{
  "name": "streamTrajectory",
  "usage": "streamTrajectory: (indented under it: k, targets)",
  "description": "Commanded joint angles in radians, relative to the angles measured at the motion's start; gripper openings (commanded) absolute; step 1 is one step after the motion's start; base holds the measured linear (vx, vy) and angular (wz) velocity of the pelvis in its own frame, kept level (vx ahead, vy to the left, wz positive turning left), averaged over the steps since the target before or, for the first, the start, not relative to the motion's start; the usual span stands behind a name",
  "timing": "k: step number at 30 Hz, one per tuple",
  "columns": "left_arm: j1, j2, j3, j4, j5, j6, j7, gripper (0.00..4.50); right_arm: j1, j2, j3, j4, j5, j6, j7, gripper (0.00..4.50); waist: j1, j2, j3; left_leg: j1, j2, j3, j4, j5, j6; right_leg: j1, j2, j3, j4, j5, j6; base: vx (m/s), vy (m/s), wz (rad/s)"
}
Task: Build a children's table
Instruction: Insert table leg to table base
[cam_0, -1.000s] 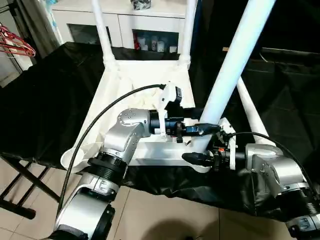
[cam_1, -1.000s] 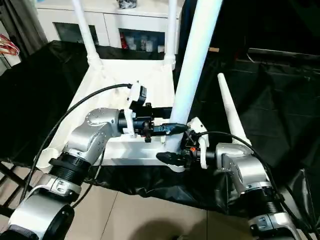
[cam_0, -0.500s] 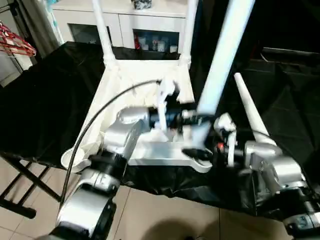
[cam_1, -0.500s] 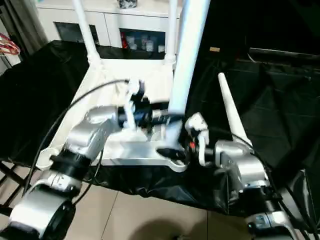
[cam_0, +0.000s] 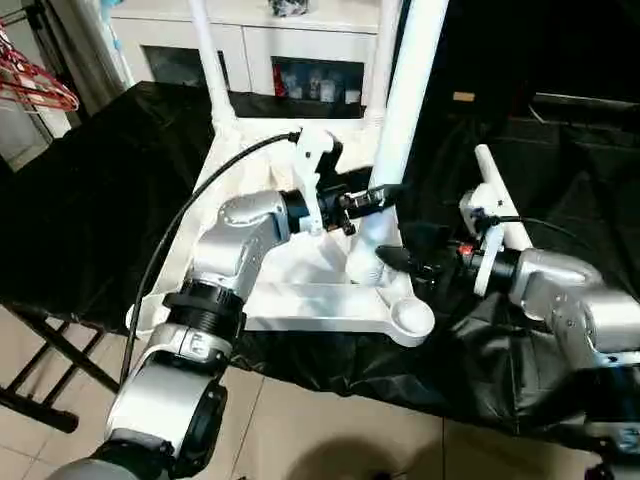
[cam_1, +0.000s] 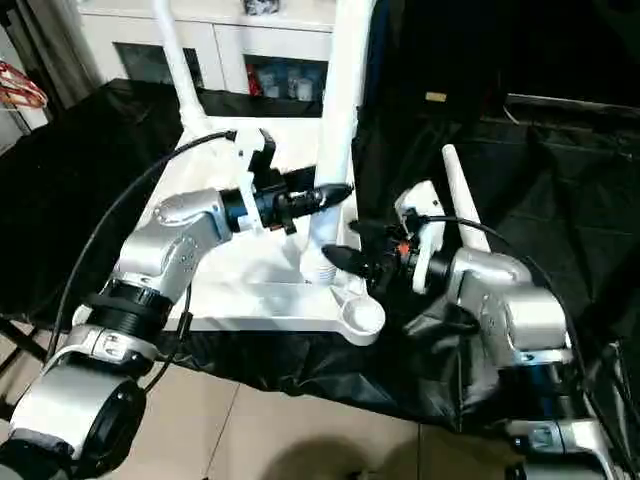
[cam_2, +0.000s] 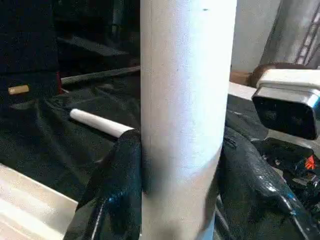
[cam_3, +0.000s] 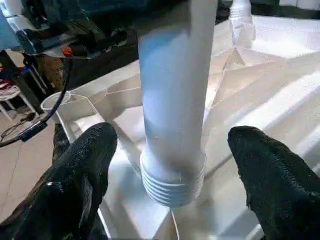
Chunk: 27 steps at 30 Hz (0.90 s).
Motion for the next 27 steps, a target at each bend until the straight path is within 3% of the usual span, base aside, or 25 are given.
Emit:
streamTrajectory:
  k: [1, 10, 17, 18, 27]
  targets:
    - [0.000, -0.003, 0.005, -0.048, -0.014, 0.020, -0.003, 1.87, 0.004, 0.007, 0.025, -0.036, -0.013, 0.007, -0.006, 3.99, 0.007, -0.011, -0.072, -0.028, 0.004, 0.010, -0.067, 0.063, 0.117, 0.098, -0.040, 0.050, -0.064, -0.237, -0.146, 0.000, 0.000, 0.00]
    - [0.002, 0.002, -0.005, -0.076, -0.024, 0.038, -0.009, 1.87, -0.023, 0.026, 0.057, -0.025, -0.023, 0.020, -0.041, 3.99, 0.005, -0.012, -0.069, -0.027, 0.003, 0.012, -0.068, 0.050, 0.112, 0.096, -0.038, 0.051, -0.070, -0.274, -0.129, 0.000, 0.000, 0.00]
    - [0.030, 0.013, -0.047, -0.136, -0.026, 0.061, -0.063, 1.87, -0.046, 0.034, 0.072, 0.011, -0.042, -0.007, -0.059, 3.99, 0.003, -0.011, -0.070, -0.028, 0.005, 0.011, -0.068, 0.066, 0.113, 0.094, -0.041, 0.053, -0.064, -0.248, -0.146, 0.000, 0.000, 0.00]
    - [0.030, 0.013, -0.048, -0.137, -0.026, 0.062, -0.062, 1.87, -0.047, 0.033, 0.075, 0.012, -0.044, -0.009, -0.058, 3.69, 0.003, -0.011, -0.069, -0.028, 0.004, 0.012, -0.067, 0.064, 0.114, 0.095, -0.041, 0.053, -0.065, -0.250, -0.145, 0.000, 0.000, 0.00]
    - [0.030, 0.010, -0.044, -0.147, -0.032, 0.074, -0.059, 1.87, -0.049, 0.021, 0.114, 0.029, -0.070, -0.026, -0.035, 2.97, 0.004, -0.016, -0.070, -0.028, 0.004, 0.012, -0.066, 0.070, 0.119, 0.095, -0.041, 0.054, -0.063, -0.252, -0.140, 0.000, 0.000, 0.00]
